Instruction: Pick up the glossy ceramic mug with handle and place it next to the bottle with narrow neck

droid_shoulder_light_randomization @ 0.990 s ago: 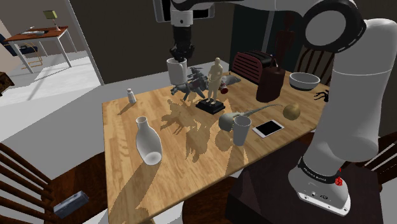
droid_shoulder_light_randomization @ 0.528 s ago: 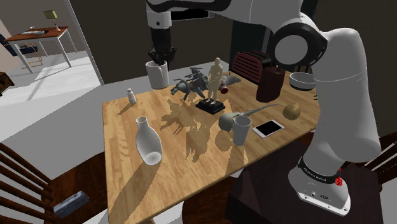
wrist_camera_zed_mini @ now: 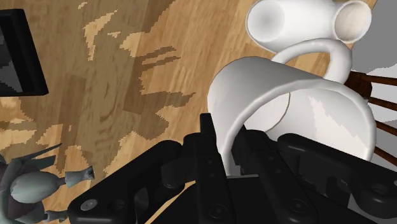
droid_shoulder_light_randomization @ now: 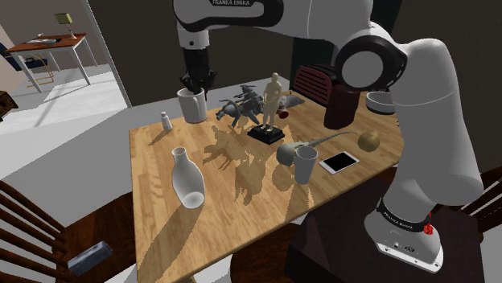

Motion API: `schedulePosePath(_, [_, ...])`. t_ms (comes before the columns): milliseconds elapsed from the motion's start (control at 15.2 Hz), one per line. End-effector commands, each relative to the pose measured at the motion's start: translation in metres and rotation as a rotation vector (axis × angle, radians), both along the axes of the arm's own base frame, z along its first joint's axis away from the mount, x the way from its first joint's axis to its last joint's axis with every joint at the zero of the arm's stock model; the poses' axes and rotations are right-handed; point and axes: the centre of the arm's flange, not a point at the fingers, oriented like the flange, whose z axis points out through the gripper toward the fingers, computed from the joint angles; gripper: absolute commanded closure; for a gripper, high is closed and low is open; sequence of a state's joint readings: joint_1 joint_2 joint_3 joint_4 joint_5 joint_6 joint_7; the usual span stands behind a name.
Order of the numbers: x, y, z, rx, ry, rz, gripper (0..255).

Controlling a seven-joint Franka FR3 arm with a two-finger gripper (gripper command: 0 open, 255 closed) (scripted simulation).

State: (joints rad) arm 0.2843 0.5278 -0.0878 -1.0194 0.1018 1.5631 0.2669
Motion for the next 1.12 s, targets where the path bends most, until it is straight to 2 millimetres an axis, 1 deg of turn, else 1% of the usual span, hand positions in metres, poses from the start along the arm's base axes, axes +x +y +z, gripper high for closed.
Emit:
schedulePosePath(0, [0.0, 0.0, -0.011, 0.0, -0.001, 0.0, 255])
schedulePosePath(1056, [0.0, 0.0, -0.096, 0.0, -0.001, 0.0, 255])
